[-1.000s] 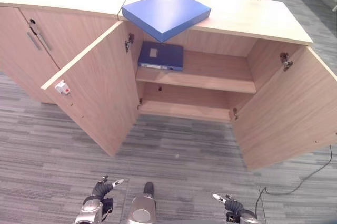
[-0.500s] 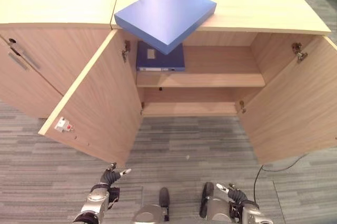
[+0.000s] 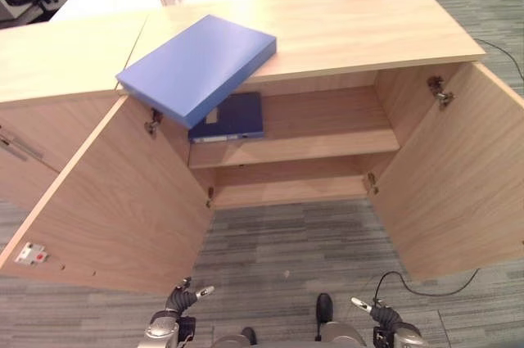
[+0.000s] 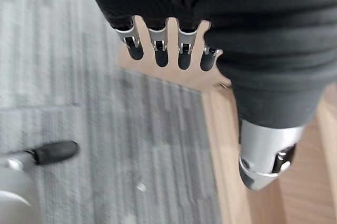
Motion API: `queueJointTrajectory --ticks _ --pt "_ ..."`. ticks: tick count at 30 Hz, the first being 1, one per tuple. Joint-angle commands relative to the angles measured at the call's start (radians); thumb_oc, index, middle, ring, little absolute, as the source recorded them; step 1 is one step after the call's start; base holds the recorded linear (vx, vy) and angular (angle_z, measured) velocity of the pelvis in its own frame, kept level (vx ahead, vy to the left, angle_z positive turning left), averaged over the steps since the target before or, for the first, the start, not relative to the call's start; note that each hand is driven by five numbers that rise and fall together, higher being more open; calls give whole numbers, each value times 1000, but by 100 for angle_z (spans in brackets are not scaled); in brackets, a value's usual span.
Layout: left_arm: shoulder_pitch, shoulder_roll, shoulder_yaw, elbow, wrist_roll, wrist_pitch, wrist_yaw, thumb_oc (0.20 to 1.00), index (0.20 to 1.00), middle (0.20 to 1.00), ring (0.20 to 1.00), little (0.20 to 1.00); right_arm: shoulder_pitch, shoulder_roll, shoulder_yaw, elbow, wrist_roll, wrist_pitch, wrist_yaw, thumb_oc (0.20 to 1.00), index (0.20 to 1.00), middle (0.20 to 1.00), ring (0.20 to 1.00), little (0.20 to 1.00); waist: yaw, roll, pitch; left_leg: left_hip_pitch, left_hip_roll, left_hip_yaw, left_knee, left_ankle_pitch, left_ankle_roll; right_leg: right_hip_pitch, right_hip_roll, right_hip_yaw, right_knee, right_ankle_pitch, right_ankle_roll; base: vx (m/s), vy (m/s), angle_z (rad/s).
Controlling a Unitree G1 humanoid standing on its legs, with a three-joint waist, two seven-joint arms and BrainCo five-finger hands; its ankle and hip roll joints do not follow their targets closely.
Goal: Put the empty folder in the office cabinet
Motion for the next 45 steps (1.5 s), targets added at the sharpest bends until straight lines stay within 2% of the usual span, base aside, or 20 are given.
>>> queueJointTrajectory --ticks 1,5,6,7,8,9,12,14,17,19,20,24,27,29,32,39,40,41,44,45 --pt "-69 41 21 2 16 -23 10 1000 1000 1000 1000 1000 -19 1 10 -4 -27 -9 7 1000 1000 1000 1000 1000 1 -11 37 -75 43 -45 -3 10 -66 9 -75 -5 90 -129 92 35 -153 5" --pt "-72 27 18 -2 -3 -21 10 1000 1000 1000 1000 1000 -11 -16 18 -16 -29 -13 8 1000 1000 1000 1000 1000 -3 -4 43 -96 84 -54 45 31 -97 44 -49 -31 84 -168 69 26 -211 16" --pt "-83 20 10 -8 -10 -21 10 1000 1000 1000 1000 1000 -8 -25 20 -24 -32 -13 8 1000 1000 1000 1000 1000 -8 -7 57 -131 90 -57 123 67 -116 64 -48 -53 79 -175 59 -11 -164 18" --pt "-84 20 10 -8 -10 -21 10 1000 1000 1000 1000 1000 -9 -26 20 -24 -32 -13 8 1000 1000 1000 1000 1000 -11 -7 57 -134 90 -60 127 66 -116 64 -48 -55 79 -175 58 -44 -216 27" --pt "-91 17 2 -22 -12 -20 8 1000 1000 1000 1000 1000 -6 -35 20 -32 -32 -15 5 1000 1000 1000 1000 1000 -19 -22 75 -167 99 -18 213 96 -122 83 -54 -72 75 -182 47 -29 -105 23" --pt "-91 18 2 -22 -12 -20 8 1000 1000 1000 1000 1000 -7 -35 20 -32 -32 -15 5 1000 1000 1000 1000 1000 -19 -21 75 -169 99 -19 216 95 -123 83 -53 -73 75 -182 47 -24 -152 34" --pt "-87 12 2 -30 -8 -16 4 1000 1000 1000 1000 1000 -7 -42 19 -20 -34 -9 3 1000 1000 1000 1000 1000 -26 -34 80 -187 137 92 275 94 -109 115 -54 -95 58 -191 39 23 -92 11" --pt "-83 8 0 -20 2 -11 0 1000 1000 1000 1000 1000 -8 -46 16 -10 -35 -7 2 1000 1000 1000 1000 1000 -20 -37 76 -202 117 114 259 63 -94 131 -49 -100 42 -195 40 70 -70 -21" --pt "-82 4 -7 5 13 -10 -1 1000 1000 1000 1000 1000 -11 -48 14 -4 -30 -7 -2 1000 1000 1000 1000 1000 0 -46 71 -240 35 71 214 30 -75 139 -44 -98 22 -190 41 80 -28 7" --pt "-81 3 -8 10 14 -10 -1 1000 1000 1000 1000 1000 -12 -47 15 0 -29 -8 -4 1000 1000 1000 1000 1000 6 -48 70 -244 10 55 186 31 -71 143 -39 -100 17 -190 45 98 16 2" --pt "-81 0 -10 27 17 -13 -2 1000 1000 1000 1000 1000 -19 -42 20 6 -33 -10 -9 1000 1000 1000 1000 1000 27 -50 65 -283 -24 29 127 63 -66 153 -25 -91 6 -192 53 117 37 -11" --pt "-80 2 -10 36 15 -16 -4 1000 1000 1000 1000 1000 -27 -34 27 5 -35 -11 -13 1000 1000 1000 1000 1000 51 -59 68 -331 -26 18 126 96 -70 172 -23 -73 3 -202 57 125 53 -8" --pt "-75 4 -15 49 33 -11 -12 1000 1000 1000 1000 1000 -28 -19 41 13 -63 -8 -7 1000 1000 1000 1000 1000 58 -59 51 -282 -34 7 49 100 -45 181 -19 -58 6 -212 64 181 183 -45" --pt "-98 13 -30 42 53 -11 -18 1000 1000 1000 1000 1000 -37 -6 34 11 -49 -7 -10 1000 1000 1000 1000 1000 43 -62 32 -262 -58 37 -18 114 -25 155 -35 -34 7 -210 79 79 204 -15" --pt "-102 19 -32 38 62 -15 -18 1000 1000 1000 1000 1000 -37 2 36 12 -47 -7 -8 1000 1000 1000 1000 1000 40 -68 22 -257 -70 42 -26 109 -15 149 -45 -25 23 -216 85 105 161 6" --pt "-108 50 -9 19 55 -10 -17 1000 1000 1000 1000 1000 -47 27 35 8 -40 -5 0 1000 1000 1000 1000 1000 46 -80 31 -219 -90 48 -39 74 28 55 -56 3 252 -232 119 89 148 8" --pt "-106 57 2 21 50 -8 -15 1000 1000 1000 1000 1000 -56 32 38 9 -44 -4 -1 1000 1000 1000 1000 1000 49 -74 50 -202 -80 64 -40 63 40 13 -59 -25 355 -214 138 56 129 -7" --pt "-106 57 2 21 50 -8 -15 1000 1000 1000 1000 1000 -56 32 38 9 -44 -4 -1 1000 1000 1000 1000 1000 50 -75 50 -202 -81 65 -40 63 40 11 -60 -24 358 -215 139 56 115 -20" --pt "-93 60 6 20 46 -7 -22 1000 1000 1000 1000 1000 -50 34 24 10 -44 -6 -3 1000 1000 1000 1000 1000 44 -58 63 -164 -76 76 -41 42 50 -25 -84 -96 479 -169 156 120 113 -17" --pt "-91 61 5 19 50 -7 -24 1000 1000 1000 1000 1000 -45 35 18 11 -43 -6 -4 1000 1000 1000 1000 1000 44 -59 62 -156 -77 77 -40 36 48 -20 -97 -115 470 -163 151 173 65 -4"
